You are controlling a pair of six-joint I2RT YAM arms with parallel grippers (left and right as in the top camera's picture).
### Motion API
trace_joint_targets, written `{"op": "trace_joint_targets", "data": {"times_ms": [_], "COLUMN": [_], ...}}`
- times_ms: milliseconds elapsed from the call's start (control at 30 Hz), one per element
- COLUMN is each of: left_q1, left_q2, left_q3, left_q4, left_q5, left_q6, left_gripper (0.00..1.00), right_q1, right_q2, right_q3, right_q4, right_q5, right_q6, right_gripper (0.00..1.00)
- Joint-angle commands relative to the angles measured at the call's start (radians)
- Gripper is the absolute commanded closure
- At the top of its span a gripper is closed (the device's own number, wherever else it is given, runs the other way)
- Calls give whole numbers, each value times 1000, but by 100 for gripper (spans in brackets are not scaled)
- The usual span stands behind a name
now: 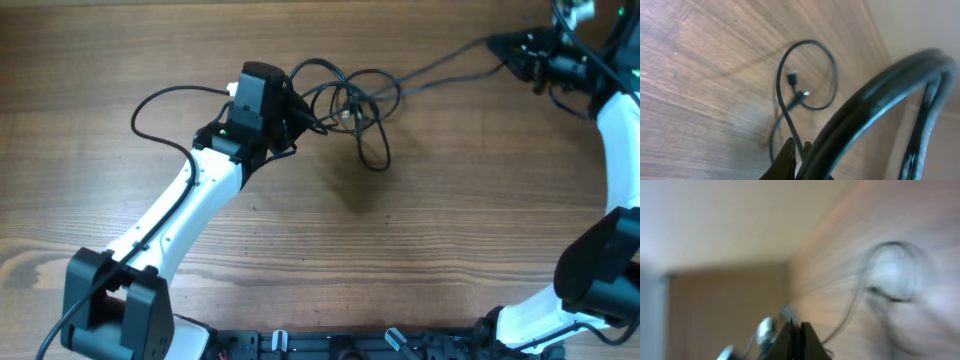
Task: Untangle cables
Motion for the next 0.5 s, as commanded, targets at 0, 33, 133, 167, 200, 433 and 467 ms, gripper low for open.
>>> {"op": "trace_joint_targets", "data": {"times_ms": [0, 33, 133, 167, 200, 433, 467], "left_q1": [61, 61, 61, 61, 61, 61, 61], "left_q2": [38, 38, 38, 38, 38, 10, 0], "left_q3": [-68, -68, -68, -68, -68, -67, -67], "left_q4": [-73, -72, -72, -72, -71, 235, 287], "left_q5": [-198, -201, -201, -201, -191, 226, 289], "left_q6": [73, 73, 73, 73, 85, 434, 463], "left_gripper": [96, 96, 96, 96, 96, 96, 96], "right_q1": [-126, -121, -116, -113, -112, -109, -108], "right_q2": [-37, -37, -36, -36, -36, -36, -36], "right_q3": [49, 49, 49, 49, 49, 49, 49], "right_q4": [-42, -66, -81, -82, -82, -100, -108], "right_q5": [639, 721, 780, 760, 716, 467, 438], "right_q6": [-142, -158, -212, -233, -260, -343, -352], "right_gripper": [96, 96, 95, 94, 87, 48, 48]}}
